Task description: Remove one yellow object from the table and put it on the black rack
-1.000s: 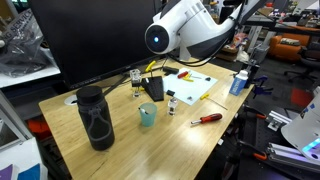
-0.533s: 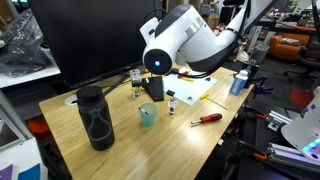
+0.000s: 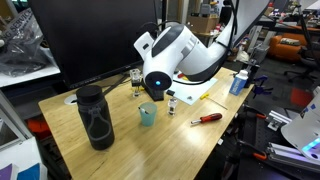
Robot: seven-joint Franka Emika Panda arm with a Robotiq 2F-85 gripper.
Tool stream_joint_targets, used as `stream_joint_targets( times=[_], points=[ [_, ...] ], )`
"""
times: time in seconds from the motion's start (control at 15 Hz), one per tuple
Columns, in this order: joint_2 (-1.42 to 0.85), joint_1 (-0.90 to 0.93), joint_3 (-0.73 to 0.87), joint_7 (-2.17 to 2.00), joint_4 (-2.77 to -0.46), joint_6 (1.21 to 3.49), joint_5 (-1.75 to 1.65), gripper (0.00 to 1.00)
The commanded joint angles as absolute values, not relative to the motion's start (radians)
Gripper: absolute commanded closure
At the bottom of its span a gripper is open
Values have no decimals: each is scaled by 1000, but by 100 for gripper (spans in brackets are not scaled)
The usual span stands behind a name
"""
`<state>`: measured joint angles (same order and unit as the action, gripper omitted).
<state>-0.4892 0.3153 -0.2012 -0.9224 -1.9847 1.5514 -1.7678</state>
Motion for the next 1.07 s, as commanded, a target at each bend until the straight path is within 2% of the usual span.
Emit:
stream_joint_targets(
  times=[0.0,1.0],
  points=[
    [-511,308,-206,-878,-1974,1512,-1798,96],
    [-561,291,-221,-890,-1970,1549,-1773,96]
  ],
)
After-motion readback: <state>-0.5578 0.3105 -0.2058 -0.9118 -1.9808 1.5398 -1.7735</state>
